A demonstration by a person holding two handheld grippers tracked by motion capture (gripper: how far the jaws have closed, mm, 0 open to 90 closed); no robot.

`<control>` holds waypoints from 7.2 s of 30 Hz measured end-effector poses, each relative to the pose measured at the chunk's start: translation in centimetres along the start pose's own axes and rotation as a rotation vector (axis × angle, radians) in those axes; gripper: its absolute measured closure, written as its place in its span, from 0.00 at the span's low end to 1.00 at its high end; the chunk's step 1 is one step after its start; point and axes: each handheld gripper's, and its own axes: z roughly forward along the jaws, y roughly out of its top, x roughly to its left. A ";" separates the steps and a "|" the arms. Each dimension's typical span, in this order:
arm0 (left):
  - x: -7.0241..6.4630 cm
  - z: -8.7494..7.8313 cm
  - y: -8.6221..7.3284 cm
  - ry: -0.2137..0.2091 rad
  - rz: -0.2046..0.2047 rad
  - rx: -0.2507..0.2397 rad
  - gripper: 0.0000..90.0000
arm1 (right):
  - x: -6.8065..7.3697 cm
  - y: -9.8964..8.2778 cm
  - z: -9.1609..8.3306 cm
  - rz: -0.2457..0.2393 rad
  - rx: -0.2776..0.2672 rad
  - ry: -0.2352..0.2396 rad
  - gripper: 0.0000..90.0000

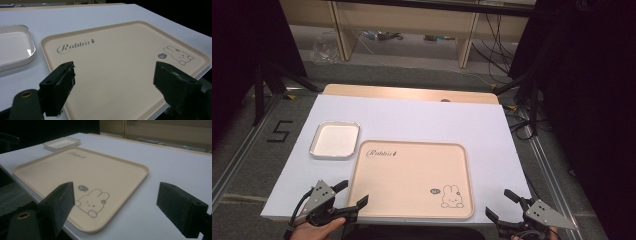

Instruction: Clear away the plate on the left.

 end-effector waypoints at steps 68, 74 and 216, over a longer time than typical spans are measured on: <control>23.9 5.2 5.3 0.360 -0.289 0.350 0.66 | 0.1 -0.1 0.1 0.027 0.009 0.020 0.18; 24.6 5.7 4.8 0.378 -0.306 0.379 0.69 | -0.2 0.0 0.1 0.001 0.004 0.004 0.18; 4.6 8.7 0.2 -0.099 -0.322 0.324 0.97 | 0.1 0.0 0.0 0.029 0.006 0.018 0.19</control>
